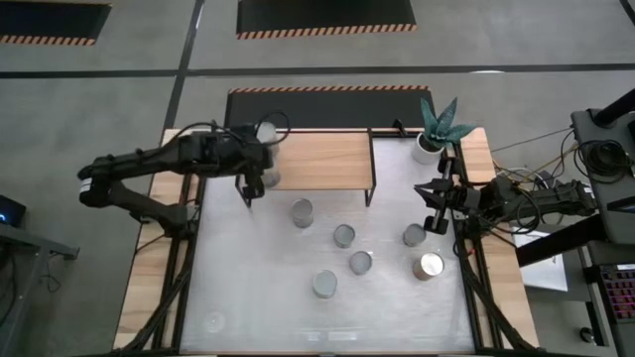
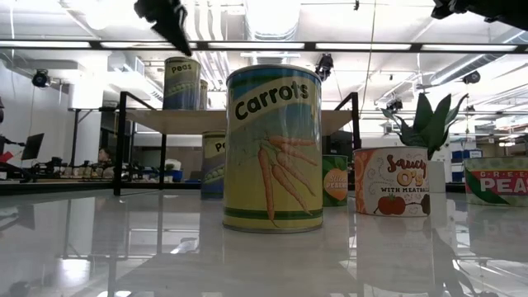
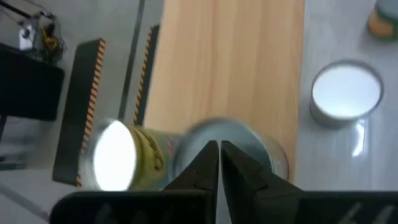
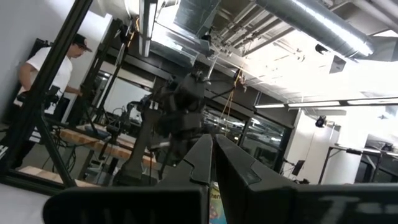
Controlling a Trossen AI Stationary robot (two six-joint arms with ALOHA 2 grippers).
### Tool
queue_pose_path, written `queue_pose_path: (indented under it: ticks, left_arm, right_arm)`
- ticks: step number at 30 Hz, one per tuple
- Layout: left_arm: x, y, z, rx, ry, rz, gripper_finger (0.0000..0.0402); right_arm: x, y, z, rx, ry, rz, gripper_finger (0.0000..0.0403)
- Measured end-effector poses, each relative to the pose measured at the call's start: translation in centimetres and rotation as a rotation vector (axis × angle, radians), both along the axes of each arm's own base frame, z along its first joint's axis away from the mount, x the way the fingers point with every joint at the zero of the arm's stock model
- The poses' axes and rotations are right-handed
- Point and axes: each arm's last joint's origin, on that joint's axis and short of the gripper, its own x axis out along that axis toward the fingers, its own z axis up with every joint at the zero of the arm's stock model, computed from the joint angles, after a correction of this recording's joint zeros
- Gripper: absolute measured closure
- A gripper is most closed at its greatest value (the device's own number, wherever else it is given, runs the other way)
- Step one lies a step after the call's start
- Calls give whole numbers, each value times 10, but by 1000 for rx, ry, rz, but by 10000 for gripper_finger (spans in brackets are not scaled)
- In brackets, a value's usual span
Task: Pick and place cans onto a shelf
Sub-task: Put the bottom large canned peas on the shelf
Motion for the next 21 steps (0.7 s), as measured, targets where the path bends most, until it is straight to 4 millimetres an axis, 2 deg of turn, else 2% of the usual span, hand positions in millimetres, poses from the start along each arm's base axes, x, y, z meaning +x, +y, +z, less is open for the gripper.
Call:
queue_pose_path:
  ticks: [3,8,21]
  left_arm:
    - [-3,0,-13,-5,29,8,401]
    - [-4,0,-18,-1,25,29,401]
    - [-8,-1,1,-6,-6,23,402]
  right_arm:
    - [0,0,0,-1,0,0,394]
    - [0,0,0,-20,0,-8,394]
    - [0,0,0,-20,0,-8,394]
